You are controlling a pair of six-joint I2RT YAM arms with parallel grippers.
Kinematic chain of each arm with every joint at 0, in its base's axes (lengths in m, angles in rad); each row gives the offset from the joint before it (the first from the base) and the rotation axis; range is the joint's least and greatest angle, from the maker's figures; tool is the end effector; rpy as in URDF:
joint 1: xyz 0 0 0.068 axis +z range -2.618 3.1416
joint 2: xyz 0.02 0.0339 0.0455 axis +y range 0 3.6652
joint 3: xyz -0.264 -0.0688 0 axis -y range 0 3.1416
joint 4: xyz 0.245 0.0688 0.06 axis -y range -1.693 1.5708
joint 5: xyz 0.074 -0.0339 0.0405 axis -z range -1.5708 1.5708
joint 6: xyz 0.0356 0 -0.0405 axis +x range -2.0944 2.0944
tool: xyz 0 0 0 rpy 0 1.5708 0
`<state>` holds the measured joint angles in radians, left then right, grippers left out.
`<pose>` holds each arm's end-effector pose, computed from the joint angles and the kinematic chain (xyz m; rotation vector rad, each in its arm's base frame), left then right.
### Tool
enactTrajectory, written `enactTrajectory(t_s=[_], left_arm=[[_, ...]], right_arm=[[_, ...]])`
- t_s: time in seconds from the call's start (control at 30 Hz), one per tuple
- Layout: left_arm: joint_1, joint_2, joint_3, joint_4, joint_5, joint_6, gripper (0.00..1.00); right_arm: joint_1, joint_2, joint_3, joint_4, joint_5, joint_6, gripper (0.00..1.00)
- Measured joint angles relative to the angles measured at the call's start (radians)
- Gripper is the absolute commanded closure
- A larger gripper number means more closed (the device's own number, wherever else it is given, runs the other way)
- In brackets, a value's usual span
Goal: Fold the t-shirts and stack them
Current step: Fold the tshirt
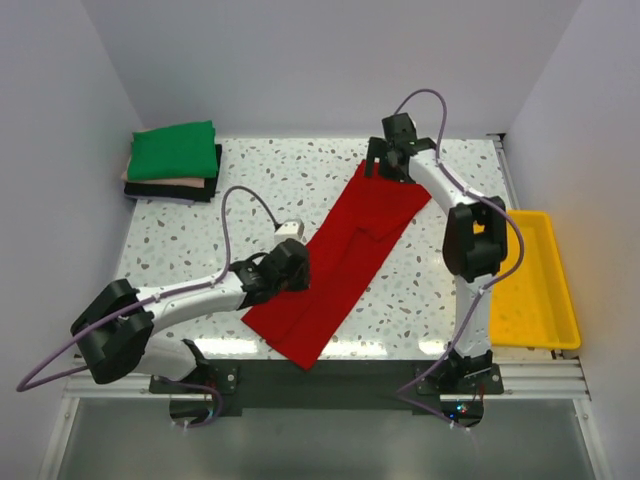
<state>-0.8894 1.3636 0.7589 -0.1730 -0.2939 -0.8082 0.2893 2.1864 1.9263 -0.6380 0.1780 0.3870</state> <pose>0.1833 -0.2097 0.2061 -0.0503 2.3631 -0.5106 0.4739 0.1345 0.2387 0.1960 2.4430 0.0779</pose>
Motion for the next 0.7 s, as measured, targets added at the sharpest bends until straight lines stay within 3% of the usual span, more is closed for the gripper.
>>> enactTrajectory(t_s=[0.17, 0.4, 0.53, 0.7], left_arm=[[0.0, -0.002, -0.127, -0.061, -0.055, -0.004, 0.76], [0.0, -0.007, -0.19, -0.053, -0.093, -0.041, 0.81], [0.0, -0.037, -0.238, 0.004, -0.096, -0.074, 0.83], [-0.002, -0.064, -0.302, 0.114, -0.061, -0.136, 0.86]], right_arm=[[0.0, -0.164, -0.215, 0.034, 0.018, 0.045, 0.17], [-0.001, -0.118, -0.323, 0.061, 0.009, 0.082, 0.26], [0.0, -0.049, -0.323, 0.069, 0.005, 0.084, 0.28], [0.003, 0.045, -0.174, 0.058, -0.002, 0.074, 0.29]])
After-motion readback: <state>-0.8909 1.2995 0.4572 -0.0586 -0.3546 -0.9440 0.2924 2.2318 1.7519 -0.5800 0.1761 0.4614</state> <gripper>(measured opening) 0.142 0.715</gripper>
